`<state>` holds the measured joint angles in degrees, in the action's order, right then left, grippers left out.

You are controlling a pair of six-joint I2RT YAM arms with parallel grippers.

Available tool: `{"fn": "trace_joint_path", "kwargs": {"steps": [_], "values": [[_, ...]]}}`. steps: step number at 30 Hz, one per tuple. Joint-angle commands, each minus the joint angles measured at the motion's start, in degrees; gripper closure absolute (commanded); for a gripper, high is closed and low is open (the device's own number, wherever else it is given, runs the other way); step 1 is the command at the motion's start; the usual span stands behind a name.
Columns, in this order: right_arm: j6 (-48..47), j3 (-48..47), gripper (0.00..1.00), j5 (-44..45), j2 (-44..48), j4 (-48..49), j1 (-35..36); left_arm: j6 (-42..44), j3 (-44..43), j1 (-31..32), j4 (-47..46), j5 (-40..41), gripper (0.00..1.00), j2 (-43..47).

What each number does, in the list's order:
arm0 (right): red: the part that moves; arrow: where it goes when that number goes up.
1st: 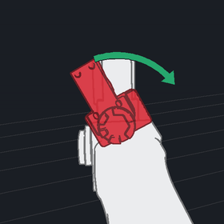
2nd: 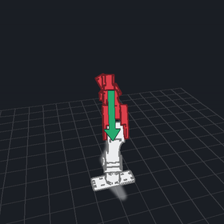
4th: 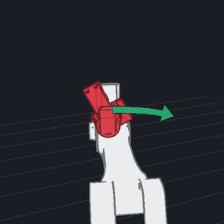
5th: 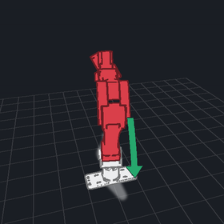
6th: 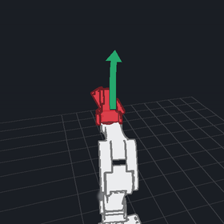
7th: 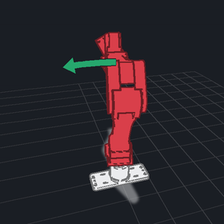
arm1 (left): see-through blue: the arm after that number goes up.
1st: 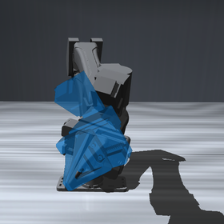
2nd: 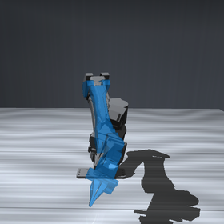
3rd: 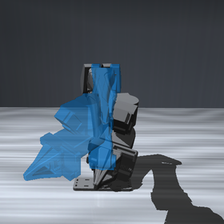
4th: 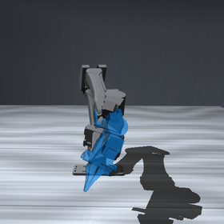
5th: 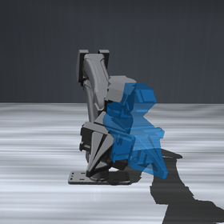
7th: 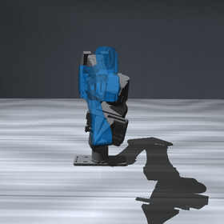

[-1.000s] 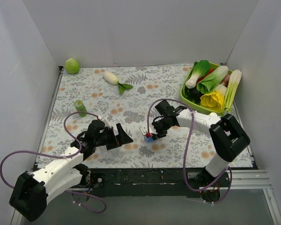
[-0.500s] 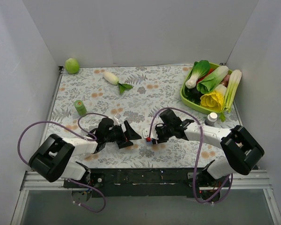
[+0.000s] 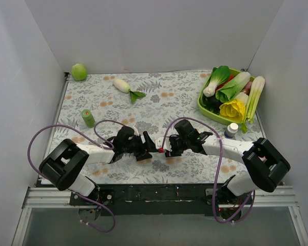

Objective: Sort the pills into containers

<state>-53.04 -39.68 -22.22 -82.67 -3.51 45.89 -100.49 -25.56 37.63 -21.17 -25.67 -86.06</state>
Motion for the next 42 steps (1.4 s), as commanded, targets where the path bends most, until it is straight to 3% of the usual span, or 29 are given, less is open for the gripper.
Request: {"fn": "trace_joint_path", "kwargs": {"steps": [1, 3, 6, 16, 28, 31, 34, 35, 42], "values": [[1.35, -2.33, 0.41, -2.48, 1.99, -2.29, 0.17, 2.75, 0.16, -0.01, 8.77, 8.08, 0.27, 5.62], [1.62, -3.38, 0.31, -2.92, 1.03, -2.55, 0.17, 2.84, 0.25, -0.1, 10.35, 9.14, 0.27, 6.6], [1.71, -6.02, 0.27, -2.92, -1.69, -3.87, 0.08, 3.01, 0.07, -0.45, 11.76, 9.32, 0.28, 6.96], [-0.05, -13.31, 0.28, -3.53, -10.84, -8.53, -0.45, 3.9, 0.16, -0.54, 13.61, 9.85, 0.28, 9.24], [-1.63, -14.02, 0.33, -2.83, -12.78, -9.94, -2.3, 3.02, 0.25, -0.71, 12.38, 9.15, 0.29, 9.42], [-1.81, -13.84, 0.36, -3.18, -12.78, -9.5, -2.38, 2.67, -0.19, -0.71, 11.77, 8.71, 0.29, 8.55], [-1.63, -13.76, 0.46, -3.71, -12.95, -9.41, -2.38, 1.7, -0.54, -0.8, 10.27, 7.83, 0.29, 6.88], [-1.63, -13.84, 0.54, -3.97, -13.04, -9.32, -2.38, 1.26, -0.63, -0.8, 9.23, 7.13, 0.29, 6.26], [0.3, -12.7, 0.69, -7.39, -10.76, -8.1, -3.08, -2.08, -0.81, -1.06, 3.95, 5.11, 0.28, 2.22]]}}
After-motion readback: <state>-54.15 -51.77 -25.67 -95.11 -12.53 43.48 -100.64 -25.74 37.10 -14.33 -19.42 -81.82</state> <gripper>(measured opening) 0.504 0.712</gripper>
